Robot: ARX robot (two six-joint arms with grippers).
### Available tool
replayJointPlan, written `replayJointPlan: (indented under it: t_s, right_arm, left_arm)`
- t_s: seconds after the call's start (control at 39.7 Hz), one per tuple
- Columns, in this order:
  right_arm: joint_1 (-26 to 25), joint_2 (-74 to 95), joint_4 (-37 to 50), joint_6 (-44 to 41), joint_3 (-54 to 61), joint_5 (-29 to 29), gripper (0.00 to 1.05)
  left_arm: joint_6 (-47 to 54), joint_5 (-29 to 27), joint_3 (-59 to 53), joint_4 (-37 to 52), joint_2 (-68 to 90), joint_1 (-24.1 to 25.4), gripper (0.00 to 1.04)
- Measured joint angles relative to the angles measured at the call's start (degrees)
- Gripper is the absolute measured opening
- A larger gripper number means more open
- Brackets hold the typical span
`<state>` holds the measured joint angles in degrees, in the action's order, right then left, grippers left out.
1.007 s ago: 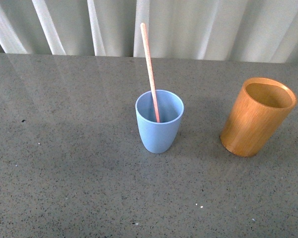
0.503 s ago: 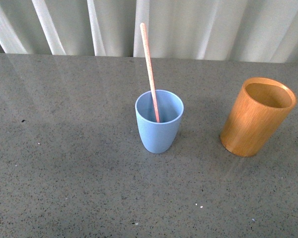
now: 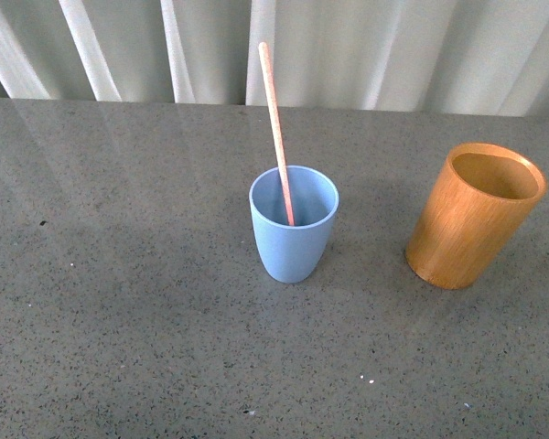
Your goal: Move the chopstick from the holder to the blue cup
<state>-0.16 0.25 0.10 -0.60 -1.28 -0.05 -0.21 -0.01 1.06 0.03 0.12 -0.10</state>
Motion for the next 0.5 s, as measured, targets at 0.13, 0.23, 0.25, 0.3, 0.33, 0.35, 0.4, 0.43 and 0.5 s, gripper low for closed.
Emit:
replayJointPlan:
  t_s: [0.13,0.23,0.25,0.3,0.33,0.35,0.4,0.43,0.5]
  right_arm:
    - [0.0,0.0,0.0,0.09,0.0,0.0,0.97]
    - [0.0,0.0,0.0,0.15,0.0,0.0,0.94]
    - [0.0,0.0,0.0,0.15,0.0,0.0,0.94]
    - [0.0,0.0,0.0,0.22,0.0,0.0,0.95]
    - [0.0,0.0,0.0,0.22,0.0,0.0,0.95]
    - [0.0,0.0,0.0,0.22,0.0,0.02,0.95]
    - [0.0,0.0,0.0,0.22,0.0,0.02,0.95]
    - [0.0,0.0,0.0,0.22,0.0,0.0,0.95]
    - [0.0,0.0,0.0,0.22,0.0,0.0,0.95]
  left_arm:
    - [0.0,0.0,0.0,0.0,0.0,0.0,0.98]
    - [0.0,0.0,0.0,0.0,0.0,0.0,0.98]
    - [0.0,0.0,0.0,0.0,0.0,0.0,0.98]
    - [0.02,0.0,0.0,0.0,0.0,0.0,0.98]
    - [0.0,0.0,0.0,0.0,0.0,0.0,0.98]
    - [0.0,0.02,0.0,0.0,0.0,0.0,0.98]
    - [0.0,0.0,0.0,0.0,0.0,0.0,0.98]
    - [0.0,0.0,0.0,0.0,0.0,0.0,0.98]
    - [0.0,0.0,0.0,0.0,0.0,0.0,0.98]
